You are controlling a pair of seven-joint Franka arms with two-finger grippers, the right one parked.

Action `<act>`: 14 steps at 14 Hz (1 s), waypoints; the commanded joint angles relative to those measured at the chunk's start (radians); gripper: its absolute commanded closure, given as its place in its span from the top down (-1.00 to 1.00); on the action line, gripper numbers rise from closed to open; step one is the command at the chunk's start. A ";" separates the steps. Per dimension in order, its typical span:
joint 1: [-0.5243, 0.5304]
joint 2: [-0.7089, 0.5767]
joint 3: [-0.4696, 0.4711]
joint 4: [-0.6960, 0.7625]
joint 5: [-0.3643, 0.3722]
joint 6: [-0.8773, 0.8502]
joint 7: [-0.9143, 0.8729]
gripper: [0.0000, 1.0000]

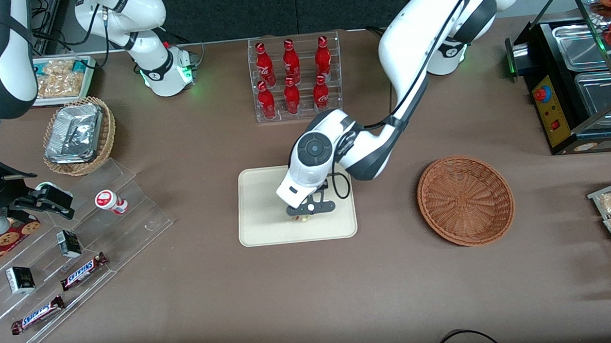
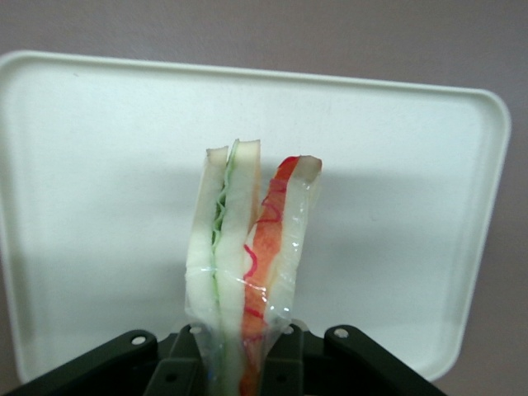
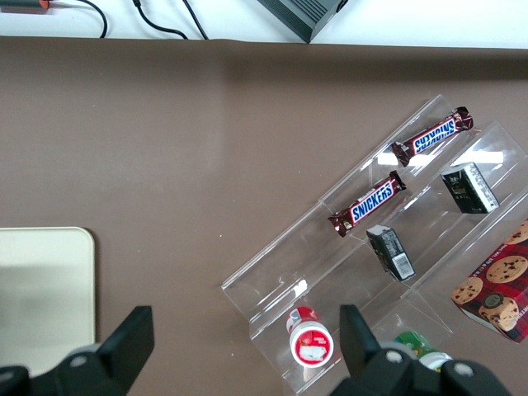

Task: Place sandwich from basket to tray
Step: 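Carry the sandwich with the left gripper over the cream tray and lower it, then open the left gripper to release the sandwich on the tray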

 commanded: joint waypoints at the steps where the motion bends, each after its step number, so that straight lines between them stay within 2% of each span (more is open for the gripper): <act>1: -0.040 0.079 0.014 0.055 0.046 0.042 -0.045 -0.90; 5: -0.062 0.135 0.016 0.057 0.098 0.079 -0.102 -0.84; 6: -0.064 0.137 0.016 0.057 0.100 0.085 -0.103 -0.60; 7: -0.064 0.137 0.016 0.057 0.100 0.090 -0.102 0.01; 8: -0.062 0.136 0.016 0.057 0.100 0.093 -0.099 0.91; 9: -0.062 0.131 0.016 0.059 0.100 0.092 -0.105 0.99; 11: -0.048 0.108 0.014 0.071 0.093 0.055 -0.103 1.00; 14: 0.030 0.048 -0.001 0.138 0.066 -0.116 -0.083 1.00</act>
